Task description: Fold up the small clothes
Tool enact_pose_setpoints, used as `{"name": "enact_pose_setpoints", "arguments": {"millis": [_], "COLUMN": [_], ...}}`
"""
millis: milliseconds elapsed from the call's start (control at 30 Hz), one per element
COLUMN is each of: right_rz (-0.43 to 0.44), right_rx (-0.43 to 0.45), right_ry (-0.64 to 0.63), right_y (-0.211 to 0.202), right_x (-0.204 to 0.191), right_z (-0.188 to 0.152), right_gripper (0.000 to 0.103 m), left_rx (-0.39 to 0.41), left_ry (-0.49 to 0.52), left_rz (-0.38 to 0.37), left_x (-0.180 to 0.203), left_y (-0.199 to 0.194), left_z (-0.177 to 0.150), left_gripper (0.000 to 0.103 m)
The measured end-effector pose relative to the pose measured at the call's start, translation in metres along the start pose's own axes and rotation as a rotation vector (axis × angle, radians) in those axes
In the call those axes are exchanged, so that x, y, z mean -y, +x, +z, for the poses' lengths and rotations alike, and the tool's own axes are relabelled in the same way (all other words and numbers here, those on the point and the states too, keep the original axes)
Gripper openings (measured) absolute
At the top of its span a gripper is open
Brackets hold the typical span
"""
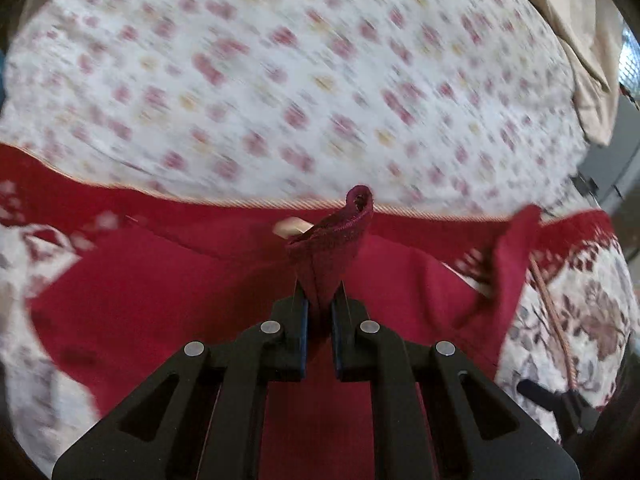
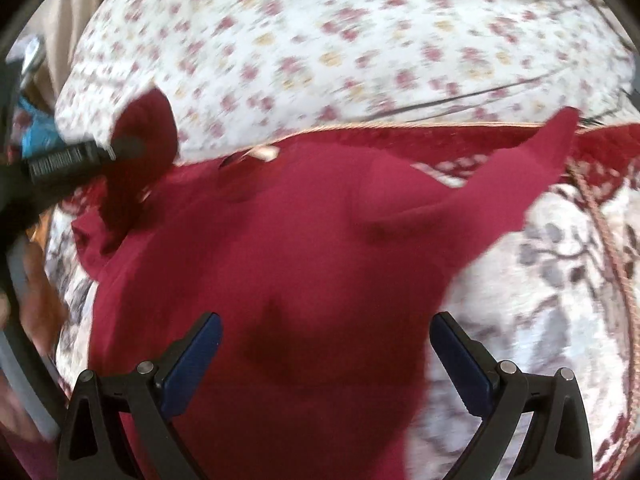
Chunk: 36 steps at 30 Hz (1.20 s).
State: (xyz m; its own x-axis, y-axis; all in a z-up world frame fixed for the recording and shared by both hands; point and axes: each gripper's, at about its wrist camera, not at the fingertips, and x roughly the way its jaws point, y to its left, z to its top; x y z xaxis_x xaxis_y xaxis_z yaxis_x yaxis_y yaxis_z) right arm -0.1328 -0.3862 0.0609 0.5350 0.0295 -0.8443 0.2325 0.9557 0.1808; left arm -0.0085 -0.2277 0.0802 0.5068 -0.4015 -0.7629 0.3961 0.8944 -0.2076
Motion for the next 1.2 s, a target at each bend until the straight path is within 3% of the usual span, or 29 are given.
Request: {"name": "enact_pose_setpoints", "arguments": {"millis": [133,233,333,400,533,633,767,833,867,933,1000,1067,1133,1200], "right_rz": [-0.032,-0.038,0.001,0.033,0.119,0.152,0.143,0.131,0.131,0.121,0.103,0.093,0.063,0.08], "right_rx": [0.016,0.03,0.041,0.05,0.064,0.057,0.027,-0.004,-0.014,-0.041,-0.084,-0.037,-0.024,0.02], "right_ry": [0.053,0.095,0.113,0.116,0.079,0.026,0.005,0.0,-0.009,-0.038,-0.056,-0.11,-0.159,-0.17], "right_y": [-0.004,-0.006,-0.009,-0.008,-0.004,0.006,0.026,0.04,0.047,0.062,0.083,0.084,0.079,0.062], "right_x": [0.032,0.048,0.051,0.048,0.03,0.008,-0.008,-0.013,-0.015,-0.019,-0.022,-0.027,-0.032,-0.03], "right_z": [0.003,0.006,0.01,0.015,0.026,0.034,0.041,0.042,0.042,0.045,0.048,0.05,0.053,0.057], "right_gripper": [0.103,0.103,0.103,0.103,0.103,0.103,0.103,0.099,0.092,0.066,0.047,0.03,0.005,0.005], "left_rx": [-0.076,-0.123,-0.113,-0.074,0.063,0.113,0.116,0.086,0.077,0.051,0.034,0.039,0.05,0.051], "left_ry": [0.005,0.028,0.034,0.029,0.079,0.082,0.028,-0.013,-0.044,-0.092,-0.099,-0.104,-0.13,-0.159], "left_rz": [-0.07,-0.134,-0.198,-0.198,-0.073,0.053,0.283,0.322,0.312,0.298,0.308,0.322,0.304,0.281], "left_x": [0.024,0.024,0.008,-0.007,-0.04,-0.068,-0.109,-0.128,-0.137,-0.148,-0.155,-0.159,-0.162,-0.168], "left_y": [0.03,0.026,-0.006,-0.031,-0.087,-0.104,-0.091,-0.082,-0.078,-0.067,-0.06,-0.058,-0.061,-0.061], "left_z": [-0.017,-0.024,-0.023,-0.023,-0.031,-0.044,-0.059,-0.069,-0.075,-0.082,-0.085,-0.085,-0.086,-0.088], "left_gripper": [0.008,0.011,0.03,0.055,0.058,0.058,0.058,0.058,0.058,0.058,0.058,0.058,0.058,0.058]}}
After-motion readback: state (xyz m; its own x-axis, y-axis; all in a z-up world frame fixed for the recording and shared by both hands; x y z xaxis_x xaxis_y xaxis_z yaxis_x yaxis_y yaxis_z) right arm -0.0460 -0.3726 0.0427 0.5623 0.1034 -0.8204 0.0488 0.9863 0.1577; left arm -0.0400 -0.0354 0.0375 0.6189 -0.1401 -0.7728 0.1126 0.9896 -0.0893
